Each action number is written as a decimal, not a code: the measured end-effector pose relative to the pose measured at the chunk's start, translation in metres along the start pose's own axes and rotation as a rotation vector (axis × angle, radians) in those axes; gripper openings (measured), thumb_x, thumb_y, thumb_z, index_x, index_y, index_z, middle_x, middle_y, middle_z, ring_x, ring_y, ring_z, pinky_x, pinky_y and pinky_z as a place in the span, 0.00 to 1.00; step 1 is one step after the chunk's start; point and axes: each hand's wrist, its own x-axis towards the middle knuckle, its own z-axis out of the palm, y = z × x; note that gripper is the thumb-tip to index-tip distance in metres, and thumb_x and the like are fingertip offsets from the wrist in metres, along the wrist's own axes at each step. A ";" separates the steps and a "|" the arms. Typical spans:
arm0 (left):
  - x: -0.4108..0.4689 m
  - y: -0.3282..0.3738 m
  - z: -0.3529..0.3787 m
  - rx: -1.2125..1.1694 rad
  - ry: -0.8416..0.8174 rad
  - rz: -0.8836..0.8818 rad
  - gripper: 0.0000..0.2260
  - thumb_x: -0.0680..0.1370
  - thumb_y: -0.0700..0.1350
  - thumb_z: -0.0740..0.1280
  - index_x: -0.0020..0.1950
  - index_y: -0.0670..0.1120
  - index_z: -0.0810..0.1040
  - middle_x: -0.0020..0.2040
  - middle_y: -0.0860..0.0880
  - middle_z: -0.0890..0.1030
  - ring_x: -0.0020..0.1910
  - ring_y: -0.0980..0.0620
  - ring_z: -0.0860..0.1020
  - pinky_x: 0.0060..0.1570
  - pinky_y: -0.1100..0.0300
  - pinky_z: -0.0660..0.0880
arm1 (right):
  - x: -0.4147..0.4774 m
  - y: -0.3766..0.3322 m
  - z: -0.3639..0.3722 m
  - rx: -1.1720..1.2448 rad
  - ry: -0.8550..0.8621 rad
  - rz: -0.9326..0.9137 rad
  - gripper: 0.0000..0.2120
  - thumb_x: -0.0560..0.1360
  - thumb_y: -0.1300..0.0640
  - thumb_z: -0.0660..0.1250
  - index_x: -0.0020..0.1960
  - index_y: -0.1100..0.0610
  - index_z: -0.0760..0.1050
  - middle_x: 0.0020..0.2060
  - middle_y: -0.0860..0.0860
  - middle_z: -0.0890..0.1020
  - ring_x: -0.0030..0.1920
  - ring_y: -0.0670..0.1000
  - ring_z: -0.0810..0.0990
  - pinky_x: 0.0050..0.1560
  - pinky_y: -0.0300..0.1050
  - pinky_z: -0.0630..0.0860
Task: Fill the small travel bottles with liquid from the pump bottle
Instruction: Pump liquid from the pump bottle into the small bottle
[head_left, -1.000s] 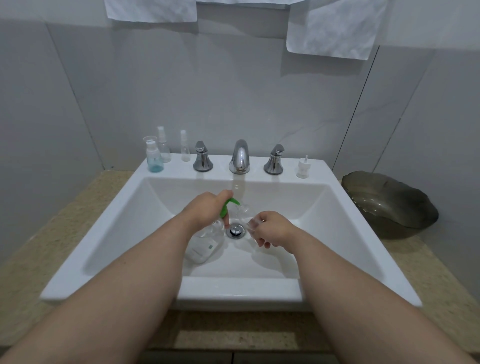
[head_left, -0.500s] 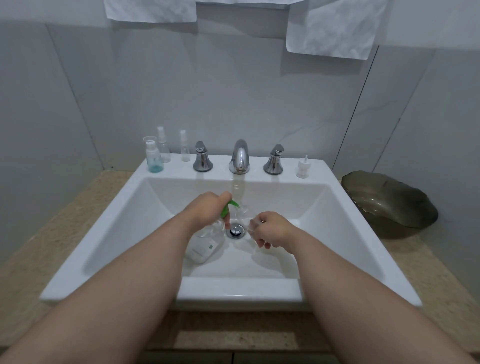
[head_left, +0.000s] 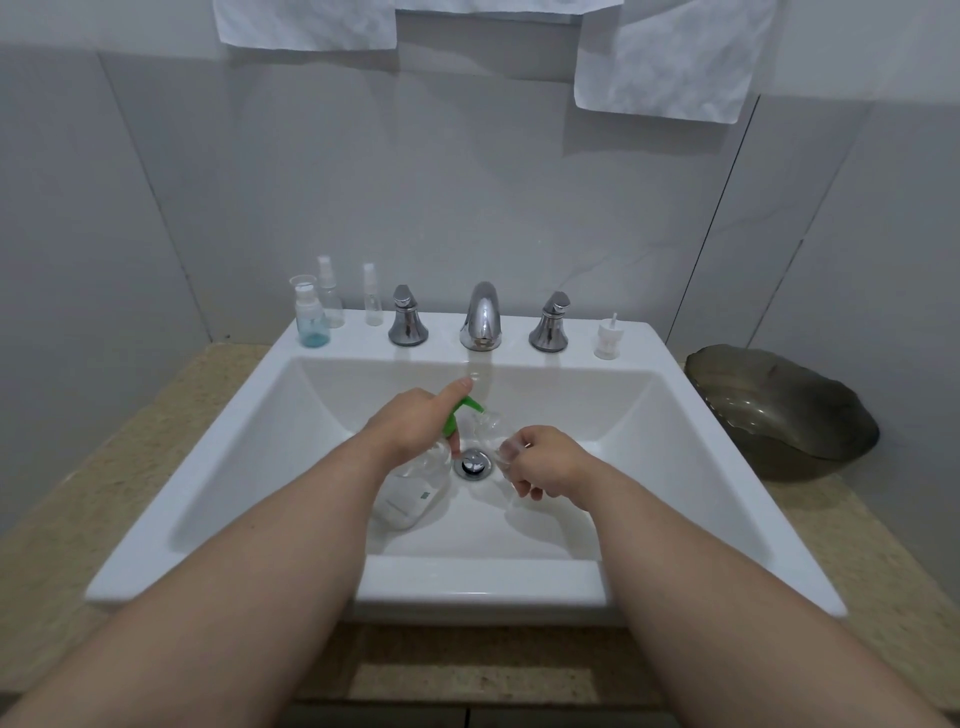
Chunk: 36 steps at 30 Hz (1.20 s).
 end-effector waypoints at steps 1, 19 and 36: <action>0.000 0.000 0.000 -0.004 -0.001 0.000 0.38 0.74 0.75 0.51 0.32 0.46 0.87 0.41 0.47 0.85 0.45 0.46 0.80 0.61 0.48 0.75 | 0.000 0.000 0.000 -0.002 0.001 0.000 0.13 0.69 0.67 0.65 0.51 0.54 0.76 0.34 0.53 0.81 0.31 0.53 0.75 0.29 0.40 0.66; 0.001 0.003 0.001 -0.054 -0.077 0.015 0.30 0.75 0.60 0.52 0.31 0.43 0.85 0.38 0.44 0.87 0.39 0.45 0.74 0.58 0.44 0.77 | 0.004 0.004 0.001 -0.027 0.006 -0.017 0.10 0.70 0.65 0.64 0.50 0.57 0.75 0.32 0.53 0.81 0.31 0.53 0.75 0.30 0.41 0.64; -0.001 0.002 0.001 -0.001 -0.004 0.001 0.41 0.67 0.79 0.49 0.32 0.46 0.86 0.42 0.46 0.86 0.46 0.45 0.81 0.62 0.47 0.75 | 0.006 0.004 0.001 -0.012 0.009 -0.020 0.09 0.71 0.64 0.66 0.50 0.54 0.75 0.34 0.53 0.81 0.31 0.52 0.75 0.31 0.41 0.65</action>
